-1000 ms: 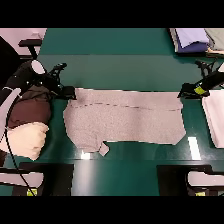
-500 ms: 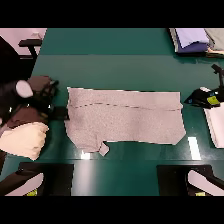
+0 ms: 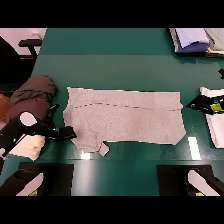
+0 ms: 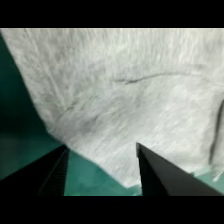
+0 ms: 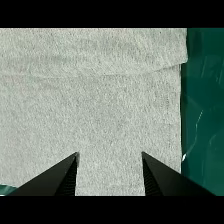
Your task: Fold the shirts.
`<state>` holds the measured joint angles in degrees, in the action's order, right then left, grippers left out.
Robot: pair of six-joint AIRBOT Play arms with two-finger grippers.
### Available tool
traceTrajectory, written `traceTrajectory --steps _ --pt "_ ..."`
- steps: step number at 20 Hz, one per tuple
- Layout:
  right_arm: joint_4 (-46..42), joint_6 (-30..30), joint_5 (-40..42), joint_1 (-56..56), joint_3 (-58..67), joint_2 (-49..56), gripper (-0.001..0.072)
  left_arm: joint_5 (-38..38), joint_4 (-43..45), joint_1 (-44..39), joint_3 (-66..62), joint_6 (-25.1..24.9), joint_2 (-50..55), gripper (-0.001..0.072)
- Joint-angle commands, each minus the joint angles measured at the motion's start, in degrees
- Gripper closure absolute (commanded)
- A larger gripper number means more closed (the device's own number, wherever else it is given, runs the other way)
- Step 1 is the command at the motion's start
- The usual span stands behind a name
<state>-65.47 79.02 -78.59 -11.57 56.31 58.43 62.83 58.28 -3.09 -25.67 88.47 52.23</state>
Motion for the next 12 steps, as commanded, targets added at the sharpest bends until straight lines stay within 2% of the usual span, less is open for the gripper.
traceTrajectory --steps 1,3,4,5,7,11,12 --pt "0.26 -0.02 0.17 -0.04 -0.24 -0.33 0.0262 -4.48 -4.09 -0.04 2.29 -0.48 -0.39 0.0209" --pt "1.49 -0.04 0.13 -0.04 -0.24 -0.33 0.0262 -4.46 -4.90 -0.02 2.29 -0.90 -0.39 0.0212" --pt "1.29 -0.04 -0.17 -0.07 -0.24 -0.33 0.0261 -4.46 -4.98 -0.02 2.29 -1.14 -0.39 0.0401" --pt "0.70 -0.04 -0.92 -0.13 -0.26 -0.33 0.0262 -4.31 -5.40 -0.02 2.27 -2.60 -0.39 0.0671" --pt "-1.20 -0.04 -3.34 -1.46 -1.07 -0.35 0.0262 -2.75 -7.02 -0.02 1.86 -4.94 -0.42 0.0689" --pt "-7.26 -0.02 -7.54 -9.70 -10.69 -1.11 0.0258 0.87 -4.04 -0.02 -0.96 -4.87 -3.78 0.0690" --pt "-7.30 -0.02 -7.65 -12.13 -13.86 -1.29 0.0205 1.75 -4.02 -0.02 -1.68 -4.87 -4.63 0.0689"
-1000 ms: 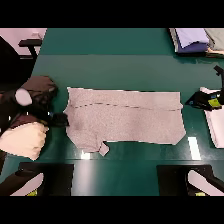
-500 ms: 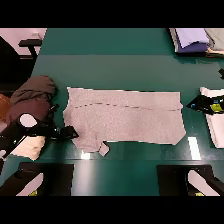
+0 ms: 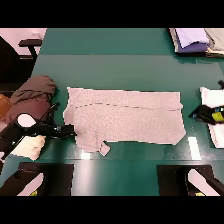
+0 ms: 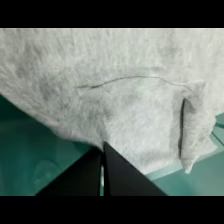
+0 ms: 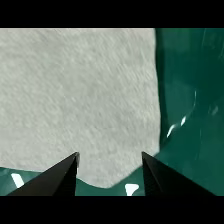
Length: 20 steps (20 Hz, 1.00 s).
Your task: Fold the shirts.
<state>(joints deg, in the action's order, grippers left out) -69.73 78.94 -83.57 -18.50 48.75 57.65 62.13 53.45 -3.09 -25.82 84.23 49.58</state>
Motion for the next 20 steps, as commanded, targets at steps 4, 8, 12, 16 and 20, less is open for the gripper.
traceTrajectory --steps 4,8,12,16,20 --pt "0.44 0.04 -1.11 -8.11 -16.46 1.57 0.0161 4.85 0.83 -0.02 -3.37 -0.70 -2.75 0.0689" --pt "5.75 -1.07 4.87 -2.62 -18.38 6.21 0.0283 4.96 0.83 -0.02 -3.41 -0.70 -2.75 0.0689" --pt "2.56 -1.03 5.75 3.52 -14.29 7.76 0.0656 6.01 1.05 -0.02 -3.98 -0.70 -2.75 0.0689" --pt "0.59 -0.94 3.48 4.61 -6.43 2.25 0.0699 6.75 1.57 -0.02 -10.21 -0.68 -2.73 0.0689" --pt "1.18 -0.79 2.36 4.63 4.83 2.29 0.0699 4.39 5.84 -0.02 -20.81 -0.72 -0.39 0.0689"
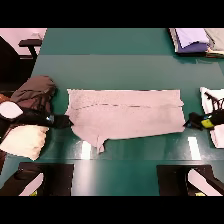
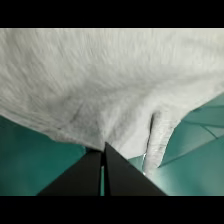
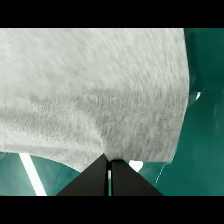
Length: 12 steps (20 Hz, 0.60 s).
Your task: Fold the shirts.
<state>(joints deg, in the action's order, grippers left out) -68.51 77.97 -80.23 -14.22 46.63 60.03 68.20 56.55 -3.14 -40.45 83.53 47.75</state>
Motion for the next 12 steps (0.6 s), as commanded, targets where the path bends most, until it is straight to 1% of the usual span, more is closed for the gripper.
traceTrajectory --steps 1,2,3,8,12 --pt "-0.02 0.17 -1.22 0.35 9.86 1.57 0.0699 -3.13 3.63 0.02 -9.16 -0.04 2.80 0.0689" --pt "-0.02 0.17 -1.44 0.35 12.92 3.85 0.0699 -4.52 4.07 0.02 -11.80 -0.26 4.76 0.0689" --pt "-0.02 0.17 -1.46 0.55 15.69 6.19 0.0699 -5.70 4.17 0.02 -14.53 -1.60 7.45 0.0689" --pt "-0.09 0.22 -0.46 5.14 28.22 20.24 0.0699 -10.16 4.17 0.02 -24.52 -4.83 24.22 0.0688" --pt "0.00 1.14 0.28 8.13 37.40 30.56 0.0697 -14.45 4.00 0.02 -28.76 -5.14 35.17 0.0687"
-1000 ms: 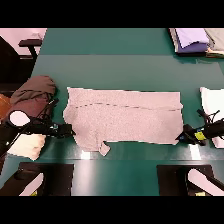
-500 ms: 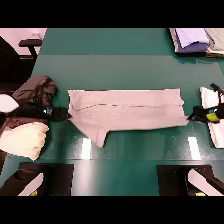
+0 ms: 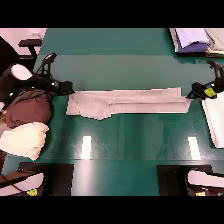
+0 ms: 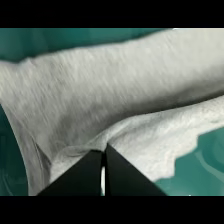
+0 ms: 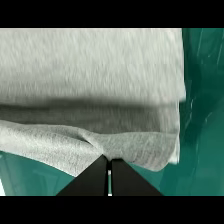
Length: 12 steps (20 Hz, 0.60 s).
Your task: Fold the shirts.
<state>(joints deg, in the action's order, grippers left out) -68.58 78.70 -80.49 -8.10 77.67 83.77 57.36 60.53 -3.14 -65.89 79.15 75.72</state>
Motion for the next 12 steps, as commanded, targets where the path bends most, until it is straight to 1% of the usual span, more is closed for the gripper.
traceTrajectory --steps 1,2,3,4,5,6,8,9,10,11,12 --pt "0.15 0.44 0.26 2.49 8.35 8.96 0.0695 -5.07 -0.33 0.02 -3.39 -0.74 8.59 0.0687" --pt "0.20 0.55 -0.22 2.71 10.34 11.08 0.0660 -6.47 -0.76 0.02 -3.39 -0.72 9.66 0.0686" --pt "1.31 0.50 -0.48 2.67 12.02 12.76 0.0542 -7.54 -0.96 0.02 -3.39 -0.68 10.05 0.0681" --pt "3.65 0.48 -0.48 2.60 13.33 14.01 0.0434 -8.48 -0.98 0.02 -3.41 -0.48 10.03 0.0483" --pt "6.56 -0.63 -0.59 1.73 14.51 14.99 0.0379 -8.74 -0.96 0.02 -3.89 0.44 10.03 0.0288" --pt "8.90 -1.62 -0.98 0.68 14.95 15.19 0.0360 -7.93 -0.98 0.02 -4.63 0.52 9.97 0.0279" --pt "10.56 -3.15 -2.84 -1.73 14.91 14.97 0.0232 -4.31 -0.96 0.02 -6.62 0.33 9.70 0.0280" --pt "10.56 -3.76 -4.94 -3.32 14.67 14.93 0.0187 -2.34 -0.98 0.02 -7.56 0.33 9.68 0.0280" --pt "10.58 -3.80 -6.34 -5.05 13.77 14.91 0.0173 -0.57 -1.36 0.02 -8.17 0.35 9.68 0.0281" --pt "10.58 -3.80 -7.17 -6.84 12.20 14.91 0.0136 0.61 -1.84 0.02 -8.33 0.35 9.68 0.0281" --pt "10.60 -3.80 -7.04 -8.41 10.21 14.93 0.0126 1.36 -3.04 0.00 -8.31 0.35 9.68 0.0282"
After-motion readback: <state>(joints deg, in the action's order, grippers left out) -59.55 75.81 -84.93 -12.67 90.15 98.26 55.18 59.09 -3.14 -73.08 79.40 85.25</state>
